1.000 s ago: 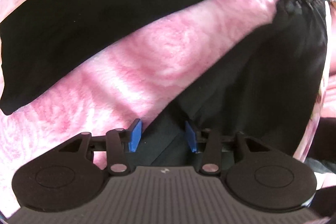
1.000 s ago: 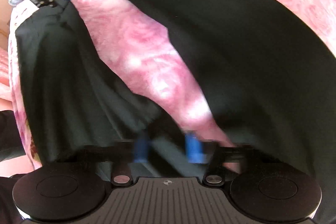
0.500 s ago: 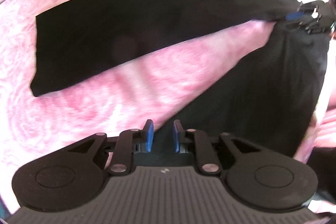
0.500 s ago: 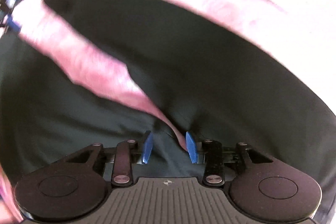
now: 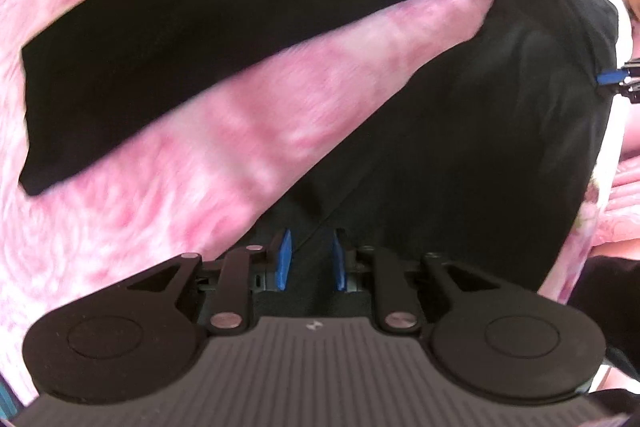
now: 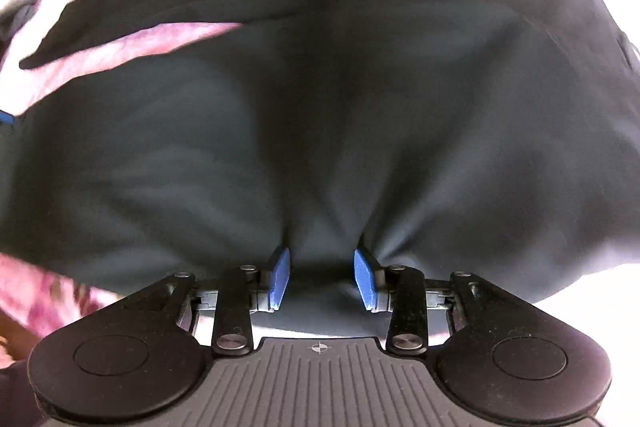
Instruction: Fold clothes
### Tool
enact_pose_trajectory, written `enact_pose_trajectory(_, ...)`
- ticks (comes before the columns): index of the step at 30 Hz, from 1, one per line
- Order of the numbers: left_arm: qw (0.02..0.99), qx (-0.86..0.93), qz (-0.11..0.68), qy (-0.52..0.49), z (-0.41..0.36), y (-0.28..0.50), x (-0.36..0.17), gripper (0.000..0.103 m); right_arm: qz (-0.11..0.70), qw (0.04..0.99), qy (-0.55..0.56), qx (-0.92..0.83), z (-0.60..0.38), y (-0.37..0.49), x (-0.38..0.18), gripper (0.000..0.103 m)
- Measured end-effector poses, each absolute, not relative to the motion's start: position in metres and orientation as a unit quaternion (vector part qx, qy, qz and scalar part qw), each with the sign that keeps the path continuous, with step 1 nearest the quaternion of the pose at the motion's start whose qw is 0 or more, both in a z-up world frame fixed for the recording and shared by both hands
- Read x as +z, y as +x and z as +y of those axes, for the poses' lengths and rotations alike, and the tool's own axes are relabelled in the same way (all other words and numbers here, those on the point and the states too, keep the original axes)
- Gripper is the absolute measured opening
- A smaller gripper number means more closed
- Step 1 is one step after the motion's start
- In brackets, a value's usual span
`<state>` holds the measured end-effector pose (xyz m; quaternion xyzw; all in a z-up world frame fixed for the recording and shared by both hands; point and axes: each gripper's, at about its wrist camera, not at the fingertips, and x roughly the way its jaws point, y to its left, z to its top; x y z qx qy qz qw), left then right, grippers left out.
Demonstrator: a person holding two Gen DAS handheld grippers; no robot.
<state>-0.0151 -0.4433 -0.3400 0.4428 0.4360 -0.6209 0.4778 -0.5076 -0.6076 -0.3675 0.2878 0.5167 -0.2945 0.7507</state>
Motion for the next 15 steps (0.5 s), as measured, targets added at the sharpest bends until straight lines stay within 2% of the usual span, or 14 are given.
enact_pose_trajectory(5, 0.465, -0.635, 0.440, 0.432, -0.455, -0.061, -0.335, 0.026, 0.470, 0.745, 0.292, -0.373, -0.625, -0.536, -0.351, 0.039)
enact_pose_trajectory(9, 0.435, -0.620, 0.454, 0.468, -0.432, -0.096, -0.353, 0.026, 0.471, 0.731, 0.321, -0.374, -0.648, -0.548, -0.373, 0.039)
enact_pose_trajectory(15, 0.431, -0.550, 0.487, 0.523, -0.363, -0.096, -0.361, 0.027, 0.504, 0.685, 0.321, -0.417, -0.640, -0.552, -0.353, 0.039)
